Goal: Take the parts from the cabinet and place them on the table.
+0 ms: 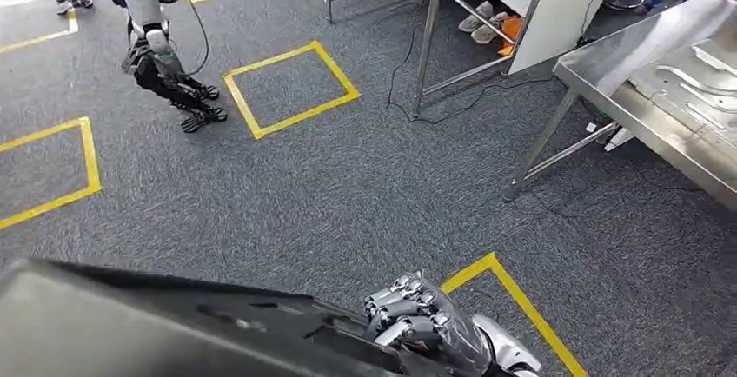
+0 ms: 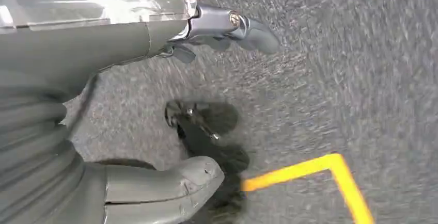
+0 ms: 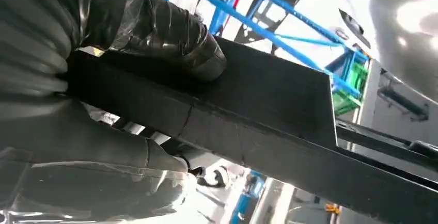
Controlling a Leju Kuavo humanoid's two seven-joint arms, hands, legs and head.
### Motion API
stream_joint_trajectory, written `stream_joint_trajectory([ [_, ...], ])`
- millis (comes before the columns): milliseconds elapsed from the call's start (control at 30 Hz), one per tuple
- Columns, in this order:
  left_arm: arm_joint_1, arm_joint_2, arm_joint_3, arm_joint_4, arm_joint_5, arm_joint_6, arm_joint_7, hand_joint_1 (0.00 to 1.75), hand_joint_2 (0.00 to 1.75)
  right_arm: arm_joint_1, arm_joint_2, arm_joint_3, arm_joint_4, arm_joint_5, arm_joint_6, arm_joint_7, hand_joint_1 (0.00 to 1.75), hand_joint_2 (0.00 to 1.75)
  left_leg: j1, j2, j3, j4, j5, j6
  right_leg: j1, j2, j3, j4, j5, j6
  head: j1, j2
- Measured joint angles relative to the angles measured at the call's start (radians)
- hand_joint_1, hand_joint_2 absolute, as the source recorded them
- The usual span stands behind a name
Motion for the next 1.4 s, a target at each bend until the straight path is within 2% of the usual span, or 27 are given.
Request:
stream_joint_trajectory([
  [67,0.007,-0.002,0.000,0.000,0.003,0.000,0.002,0.00,1.75,0.001,0.000,0.000,0.002,-0.003,0.003,0.003,1.75,1.75,0.003,0.000,-0.056,0.097,-0.013,-0.006,-0.001,0.029,-0.001,0.005,0.000,0.000,0.000,0.000],
  [100,0.007,-0.002,0.000,0.000,0.003,0.000,0.002,0.00,1.75,0.000,0.000,0.000,0.002,-0.004,0.003,0.003,1.75,1.75,0.004,0.000,-0.048,0.070,0.021,-0.008,-0.003,0.043,-0.001,0.008,-0.002,0.002,0.000,0.000],
  [167,0.005,-0.002,0.000,0.000,0.003,0.000,0.002,0.00,1.75,0.000,0.000,0.000,0.002,-0.004,0.005,0.003,1.75,1.75,0.011,-0.013,0.016,-0.082,0.120,-0.013,-0.009,0.069,-0.001,0.023,-0.010,0.011,0.000,0.000],
  [200,0.005,-0.002,0.000,0.000,0.003,0.000,0.002,0.00,1.75,0.000,0.000,0.000,0.002,-0.004,0.006,0.003,1.75,1.75,0.018,-0.048,0.049,-0.163,0.151,-0.016,-0.011,0.079,-0.005,0.034,-0.018,0.018,0.000,0.000],
  [233,0.005,-0.002,0.000,0.000,0.003,0.000,0.002,0.00,1.75,-0.001,0.000,0.000,0.002,-0.004,0.007,0.003,1.75,1.75,0.014,-0.081,0.058,-0.179,0.129,-0.016,-0.006,0.089,-0.015,0.047,-0.022,0.025,0.000,0.000],
  [267,0.004,-0.003,0.000,0.000,0.003,0.000,0.002,0.00,1.75,-0.002,0.000,0.000,0.002,-0.004,0.008,0.003,1.75,1.75,0.018,-0.075,0.060,-0.180,0.129,0.000,-0.010,0.101,-0.025,0.050,-0.019,0.029,0.000,0.000],
  [367,0.005,-0.005,0.000,0.000,0.002,0.000,0.002,0.00,1.75,-0.001,0.000,0.000,0.002,-0.004,0.006,0.003,1.75,1.75,0.013,-0.045,0.059,-0.192,0.137,0.019,-0.013,0.128,-0.034,0.044,-0.010,0.047,0.000,0.000],
  [400,0.003,-0.009,0.000,0.000,0.002,0.001,0.002,0.00,1.75,0.001,0.000,0.000,0.002,-0.004,0.006,0.003,1.75,1.75,0.015,-0.031,0.062,-0.198,0.141,0.026,-0.014,0.099,-0.035,0.056,-0.020,0.049,0.000,0.000],
  [433,0.002,-0.008,0.000,0.000,0.002,0.001,0.001,0.00,1.75,-0.002,-0.001,0.000,0.001,-0.004,0.006,0.003,1.75,1.75,0.015,-0.024,0.064,-0.203,0.143,0.034,-0.009,0.046,-0.053,0.093,-0.048,0.054,0.001,0.000],
  [467,0.004,-0.008,0.000,0.000,0.000,0.001,0.001,0.00,1.75,-0.004,-0.001,0.000,0.002,-0.005,0.006,0.003,1.75,1.75,0.012,-0.012,0.064,-0.203,0.143,0.037,-0.011,0.022,-0.085,0.157,-0.083,0.059,0.000,0.000],
  [533,0.009,-0.008,0.000,0.000,0.000,0.002,0.002,0.00,1.75,-0.002,-0.001,0.000,0.002,-0.005,0.006,0.003,1.75,1.75,0.008,0.014,0.064,-0.203,0.140,0.040,-0.015,0.006,-0.159,0.306,-0.144,0.066,0.001,0.000],
  [567,0.010,-0.008,0.000,0.000,-0.001,0.002,0.002,0.00,1.75,0.000,-0.002,0.000,0.002,-0.005,0.006,0.003,1.75,1.75,0.008,0.028,0.064,-0.203,0.138,0.041,-0.016,0.005,-0.179,0.340,-0.145,0.067,0.000,0.000],
  [633,0.008,-0.009,0.000,0.000,-0.003,0.005,0.002,0.00,1.75,0.001,-0.002,0.000,0.003,-0.005,0.006,0.003,1.75,1.75,0.006,0.049,0.068,-0.203,0.135,0.040,-0.016,0.001,-0.147,0.271,-0.086,0.064,0.000,0.000],
  [667,0.008,-0.011,0.000,0.000,-0.004,0.010,0.004,0.00,1.75,0.001,-0.002,0.000,0.003,-0.005,0.006,0.003,1.75,1.75,0.006,0.060,0.074,-0.203,0.131,0.037,-0.014,-0.009,-0.096,0.177,-0.036,0.058,0.000,0.000],
  [700,0.007,-0.012,0.000,0.000,-0.005,0.013,0.004,0.00,1.75,0.001,-0.002,0.000,0.003,-0.005,0.006,0.005,1.75,1.75,0.006,0.068,0.081,-0.203,0.128,0.035,-0.006,-0.044,-0.041,0.079,0.005,0.047,0.001,0.000],
  [733,0.008,-0.015,0.000,0.000,-0.005,0.018,0.005,0.00,1.75,0.000,-0.002,0.000,0.003,-0.005,0.007,0.005,1.75,1.75,0.004,0.076,0.083,-0.204,0.125,0.031,0.008,-0.101,-0.022,0.042,-0.010,0.037,0.000,0.000],
  [767,0.007,-0.016,0.000,0.000,-0.005,0.022,0.005,0.00,1.75,0.000,-0.002,0.000,0.003,-0.006,0.007,0.008,1.75,1.75,0.000,0.083,0.083,-0.202,0.122,0.026,0.016,-0.099,-0.024,0.033,-0.008,0.032,0.000,0.000],
  [867,0.006,-0.019,0.000,0.000,-0.005,0.026,0.005,0.00,1.75,0.005,-0.003,0.000,0.003,-0.008,0.006,0.011,1.75,1.75,-0.002,0.121,0.095,-0.212,0.119,0.015,0.017,-0.058,-0.029,0.028,-0.004,0.023,0.001,0.000],
  [900,0.004,-0.019,0.000,-0.001,-0.006,0.027,0.005,0.00,1.75,0.006,-0.003,0.000,0.001,-0.008,0.006,0.011,1.75,1.75,0.001,0.111,0.096,-0.207,0.106,0.010,-0.001,-0.046,-0.014,0.010,0.004,0.016,0.000,0.000],
  [967,0.005,-0.020,0.000,-0.001,-0.006,0.027,0.005,0.00,1.75,0.003,-0.002,0.000,0.002,-0.011,0.006,0.011,1.75,1.75,0.003,0.024,0.059,-0.112,0.049,0.007,-0.002,-0.026,-0.009,0.004,0.008,0.006,0.000,0.000],
  [1033,0.008,-0.020,0.000,-0.001,-0.006,0.027,0.005,0.00,1.75,0.006,-0.003,0.000,0.003,-0.011,0.006,0.012,1.75,1.75,0.003,0.002,-0.021,0.045,-0.016,0.002,-0.001,0.000,-0.010,0.005,0.006,0.003,0.000,0.000],
  [1067,0.011,-0.020,0.000,-0.001,-0.006,0.028,0.005,0.00,1.75,0.008,-0.003,0.000,0.003,-0.011,0.006,0.012,1.75,1.75,0.003,0.001,-0.050,0.094,-0.023,0.000,-0.001,0.016,-0.010,0.007,0.006,0.003,0.000,0.000],
  [1133,0.014,-0.020,0.000,-0.001,-0.006,0.030,0.003,0.00,1.75,0.008,-0.003,0.000,0.004,-0.013,0.006,0.012,1.75,1.75,0.004,0.000,-0.039,0.043,0.040,-0.001,-0.003,0.046,-0.009,0.014,0.004,0.005,0.000,0.000],
  [1200,0.012,-0.019,0.000,-0.001,-0.006,0.034,-0.003,0.00,1.75,0.007,-0.003,0.000,0.004,-0.023,0.006,0.012,1.75,1.75,0.008,-0.022,0.034,-0.131,0.142,0.000,-0.007,0.072,-0.009,0.029,-0.005,0.014,0.000,0.000],
  [1267,0.015,-0.020,0.000,-0.001,-0.006,0.035,-0.007,0.00,1.75,0.005,-0.002,0.000,0.003,-0.027,0.006,0.012,1.75,1.75,0.011,-0.086,0.058,-0.191,0.132,0.004,-0.003,0.092,-0.024,0.050,-0.013,0.026,0.000,0.000],
  [1367,0.011,-0.020,0.000,-0.001,-0.006,0.035,-0.011,0.00,1.75,0.007,0.000,0.001,-0.001,-0.032,0.004,0.011,1.75,1.75,0.005,-0.058,0.056,-0.183,0.136,0.019,-0.011,0.121,-0.033,0.042,-0.003,0.043,0.000,0.000],
  [1400,0.011,-0.021,0.000,-0.001,-0.005,0.035,-0.013,0.00,1.75,0.007,0.001,0.001,-0.005,-0.034,0.001,0.010,1.75,1.75,0.016,-0.045,0.058,-0.195,0.142,0.029,-0.011,0.128,-0.037,0.047,-0.005,0.046,0.000,0.000],
])
